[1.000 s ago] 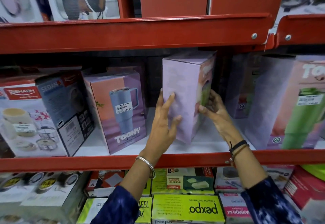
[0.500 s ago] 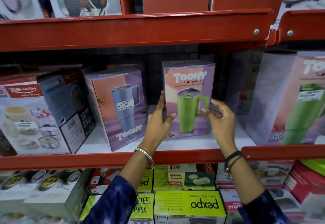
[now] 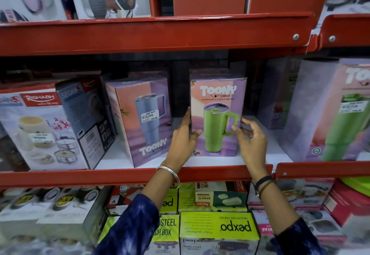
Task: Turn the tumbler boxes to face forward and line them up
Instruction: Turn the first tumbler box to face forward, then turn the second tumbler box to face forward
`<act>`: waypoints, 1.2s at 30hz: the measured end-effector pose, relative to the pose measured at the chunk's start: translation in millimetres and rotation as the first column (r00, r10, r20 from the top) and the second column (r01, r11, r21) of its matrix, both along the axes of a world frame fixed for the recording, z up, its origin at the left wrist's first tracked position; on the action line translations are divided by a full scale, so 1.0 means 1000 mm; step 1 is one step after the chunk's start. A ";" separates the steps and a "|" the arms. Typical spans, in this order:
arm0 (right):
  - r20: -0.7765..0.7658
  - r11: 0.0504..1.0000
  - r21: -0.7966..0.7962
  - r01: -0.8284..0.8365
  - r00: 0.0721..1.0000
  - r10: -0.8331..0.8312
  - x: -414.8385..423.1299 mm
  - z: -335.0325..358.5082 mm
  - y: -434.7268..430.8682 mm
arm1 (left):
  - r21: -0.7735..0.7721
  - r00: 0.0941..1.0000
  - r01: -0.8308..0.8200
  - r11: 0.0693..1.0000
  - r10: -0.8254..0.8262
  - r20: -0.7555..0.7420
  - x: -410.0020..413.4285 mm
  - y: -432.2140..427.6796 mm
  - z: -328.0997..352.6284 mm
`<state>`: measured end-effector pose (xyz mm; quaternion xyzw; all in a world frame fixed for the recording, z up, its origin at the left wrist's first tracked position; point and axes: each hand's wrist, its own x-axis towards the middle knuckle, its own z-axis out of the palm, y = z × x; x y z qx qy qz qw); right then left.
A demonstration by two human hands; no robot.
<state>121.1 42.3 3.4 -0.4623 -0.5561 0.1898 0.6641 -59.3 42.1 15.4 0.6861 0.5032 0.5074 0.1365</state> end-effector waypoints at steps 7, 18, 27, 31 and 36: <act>0.098 0.974 0.149 0.170 0.978 -0.185 -0.036 0.001 -0.037 | 0.366 0.996 0.093 0.926 -0.091 -0.023 -0.029 -0.044 -0.002; 0.135 0.969 0.047 -0.243 0.963 0.235 -0.169 0.005 -0.062 | 0.424 0.933 -0.355 0.833 0.285 0.220 -0.124 -0.059 -0.003; 0.273 0.984 0.026 -0.179 0.948 0.165 -0.249 -0.008 -0.045 | -0.037 0.877 -0.091 0.995 0.098 0.471 -0.176 -0.014 0.002; 0.239 0.998 0.043 -0.036 0.971 0.025 -0.257 -0.015 -0.043 | -0.106 0.874 0.008 0.994 0.044 0.485 -0.183 -0.008 0.002; 0.239 0.996 0.087 -0.004 0.971 -0.017 -0.251 -0.018 -0.044 | -0.046 0.865 0.024 0.999 0.002 0.502 -0.183 -0.008 -0.001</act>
